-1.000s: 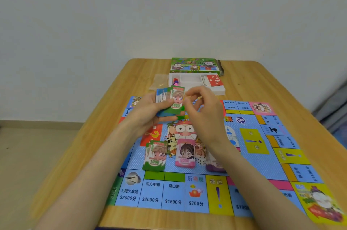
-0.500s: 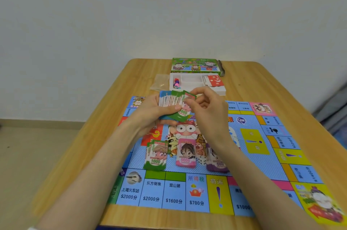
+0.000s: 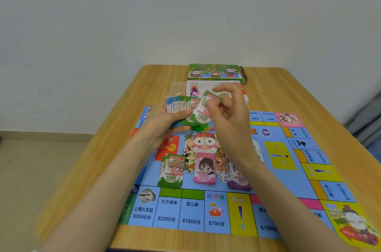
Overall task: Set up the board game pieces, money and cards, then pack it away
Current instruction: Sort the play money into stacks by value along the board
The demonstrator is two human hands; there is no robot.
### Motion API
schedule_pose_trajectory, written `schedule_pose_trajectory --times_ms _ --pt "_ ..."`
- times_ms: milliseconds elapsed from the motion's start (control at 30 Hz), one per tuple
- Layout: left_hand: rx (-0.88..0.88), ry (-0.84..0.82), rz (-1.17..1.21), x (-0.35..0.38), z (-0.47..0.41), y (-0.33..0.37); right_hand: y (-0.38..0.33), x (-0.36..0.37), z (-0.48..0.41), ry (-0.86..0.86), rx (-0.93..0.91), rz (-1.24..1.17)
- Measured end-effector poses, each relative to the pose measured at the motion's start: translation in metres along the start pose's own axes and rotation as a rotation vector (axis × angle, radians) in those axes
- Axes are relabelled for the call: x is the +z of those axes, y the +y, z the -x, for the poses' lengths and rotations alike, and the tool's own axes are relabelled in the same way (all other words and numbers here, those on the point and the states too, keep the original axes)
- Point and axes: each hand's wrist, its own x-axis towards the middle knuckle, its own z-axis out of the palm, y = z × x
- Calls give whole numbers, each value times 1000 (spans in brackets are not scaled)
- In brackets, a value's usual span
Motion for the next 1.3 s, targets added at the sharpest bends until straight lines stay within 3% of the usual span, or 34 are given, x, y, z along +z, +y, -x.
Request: schedule_pose_trajectory --times_ms 167,367,767,933,1300 --pt "49 35 -28 -3 -1 2 6 10 11 -402 -150 214" --pt "22 61 27 -3 -3 1 18 15 16 -682 -20 382" --pt "11 78 18 0 1 3 20 19 21 -856 -182 788" --pt "-1 83 25 -1 2 3 24 18 23 -819 -193 770" --pt "-5 73 38 -2 2 4 13 18 30 -934 -293 860"
